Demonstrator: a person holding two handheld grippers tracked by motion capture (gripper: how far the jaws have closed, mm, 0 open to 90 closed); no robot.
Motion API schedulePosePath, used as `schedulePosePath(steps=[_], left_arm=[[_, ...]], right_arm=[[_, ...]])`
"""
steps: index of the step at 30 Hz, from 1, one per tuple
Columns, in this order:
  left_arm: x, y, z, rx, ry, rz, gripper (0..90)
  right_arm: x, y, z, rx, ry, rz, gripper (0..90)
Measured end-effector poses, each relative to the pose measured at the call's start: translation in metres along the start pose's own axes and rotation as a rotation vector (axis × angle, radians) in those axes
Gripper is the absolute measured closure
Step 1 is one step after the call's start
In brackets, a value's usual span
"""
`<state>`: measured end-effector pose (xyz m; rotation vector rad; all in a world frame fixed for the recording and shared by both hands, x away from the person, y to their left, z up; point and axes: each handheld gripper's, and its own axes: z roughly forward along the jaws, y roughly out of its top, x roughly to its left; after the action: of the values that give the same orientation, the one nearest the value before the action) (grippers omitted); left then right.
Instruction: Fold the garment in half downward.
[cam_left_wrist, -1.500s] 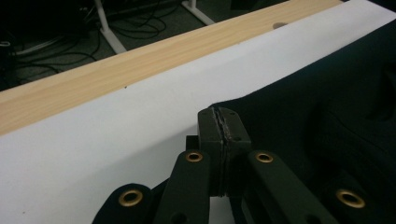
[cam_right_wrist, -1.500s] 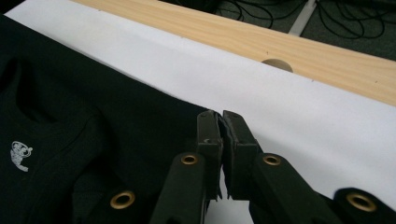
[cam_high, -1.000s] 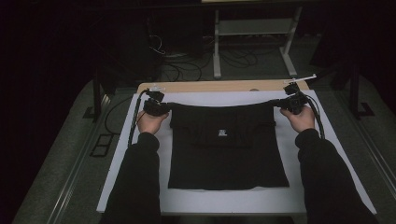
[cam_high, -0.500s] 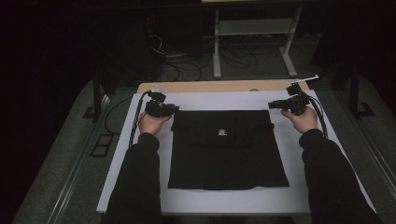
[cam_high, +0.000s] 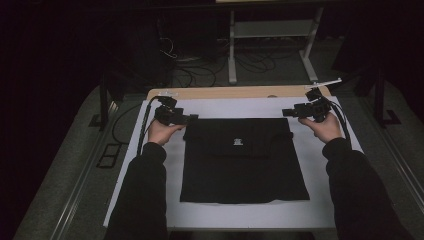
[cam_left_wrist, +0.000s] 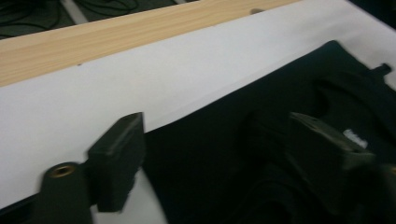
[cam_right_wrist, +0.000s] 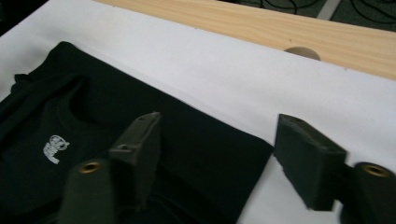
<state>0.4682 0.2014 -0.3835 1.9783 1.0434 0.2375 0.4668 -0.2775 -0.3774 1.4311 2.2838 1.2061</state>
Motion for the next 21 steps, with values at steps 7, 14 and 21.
schedulePosePath(steps=[7, 14, 21], left_arm=[[-0.006, 0.001, 0.001, -0.002, -0.057, 0.017, 5.4], [-0.011, 0.003, 0.011, 0.010, -0.092, 0.006, 0.0], [-0.014, 0.004, 0.021, 0.012, -0.091, 0.013, 0.0]], right_arm=[[0.004, 0.003, -0.005, -0.029, 0.043, -0.006, 12.7], [0.006, 0.003, -0.003, -0.034, 0.068, -0.001, 0.3], [0.011, 0.003, 0.006, -0.020, 0.089, -0.011, 0.3]])
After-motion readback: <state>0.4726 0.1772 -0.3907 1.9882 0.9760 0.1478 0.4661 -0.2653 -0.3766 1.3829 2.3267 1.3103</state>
